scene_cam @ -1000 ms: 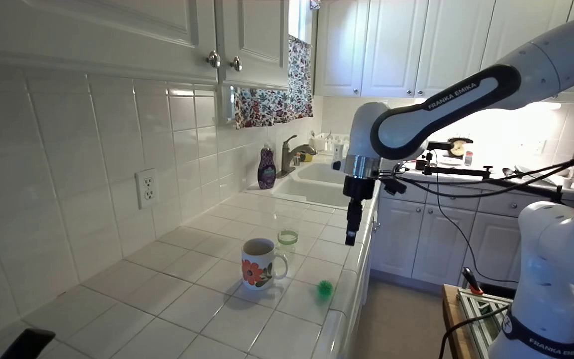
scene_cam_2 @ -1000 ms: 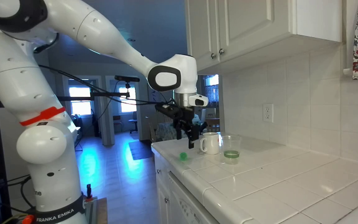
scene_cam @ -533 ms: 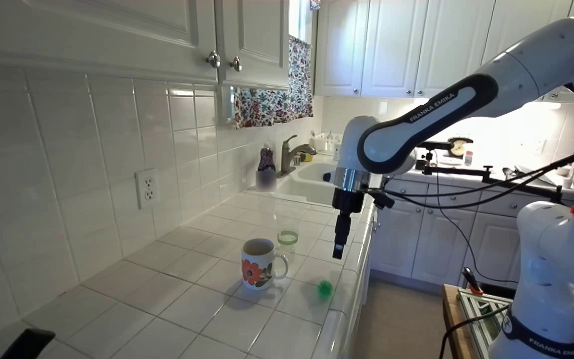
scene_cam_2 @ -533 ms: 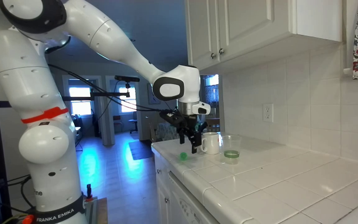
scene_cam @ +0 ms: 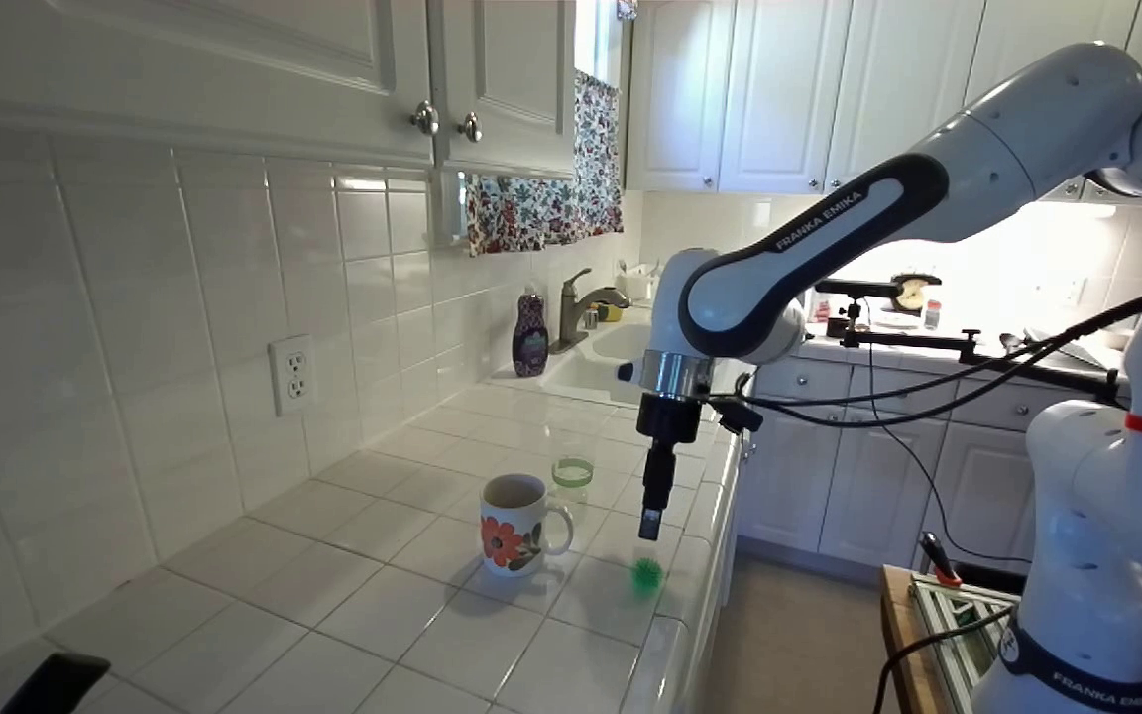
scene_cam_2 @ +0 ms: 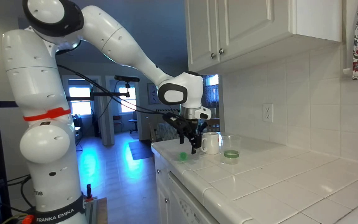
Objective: Pick up the green object, then place it inside the cup
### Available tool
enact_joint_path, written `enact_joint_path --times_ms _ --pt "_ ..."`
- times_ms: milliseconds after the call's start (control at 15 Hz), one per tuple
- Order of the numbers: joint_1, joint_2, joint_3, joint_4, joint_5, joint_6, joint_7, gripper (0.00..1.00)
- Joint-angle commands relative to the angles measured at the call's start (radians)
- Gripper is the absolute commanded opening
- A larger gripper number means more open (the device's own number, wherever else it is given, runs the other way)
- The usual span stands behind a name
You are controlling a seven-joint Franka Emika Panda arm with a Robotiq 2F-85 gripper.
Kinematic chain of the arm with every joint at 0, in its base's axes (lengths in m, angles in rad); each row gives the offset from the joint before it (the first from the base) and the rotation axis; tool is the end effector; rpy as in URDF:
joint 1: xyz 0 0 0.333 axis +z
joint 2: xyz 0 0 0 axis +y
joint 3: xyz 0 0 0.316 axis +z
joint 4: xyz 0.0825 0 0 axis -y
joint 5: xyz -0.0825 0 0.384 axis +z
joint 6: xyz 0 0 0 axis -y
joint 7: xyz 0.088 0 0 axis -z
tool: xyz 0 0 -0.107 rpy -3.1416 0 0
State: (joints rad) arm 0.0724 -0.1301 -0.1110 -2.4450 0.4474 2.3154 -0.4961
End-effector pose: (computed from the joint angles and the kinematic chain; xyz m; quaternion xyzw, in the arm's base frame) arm 0.4685 -0.0097 0.3518 -0.9826 -0.0749 -0.0437 0.1644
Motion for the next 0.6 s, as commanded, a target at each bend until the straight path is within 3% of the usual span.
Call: enact_joint_path --times_ms 0,267,533 --pt "-0.005 0.055 0.008 0.048 0.092 -0.038 -0.088 1.00" --pt "-0.017 0.086 0.015 0.076 0.192 -0.120 -0.149 1.00" --pt "-0.035 0.112 0.029 0.079 0.171 -0.174 -0.149 1.00"
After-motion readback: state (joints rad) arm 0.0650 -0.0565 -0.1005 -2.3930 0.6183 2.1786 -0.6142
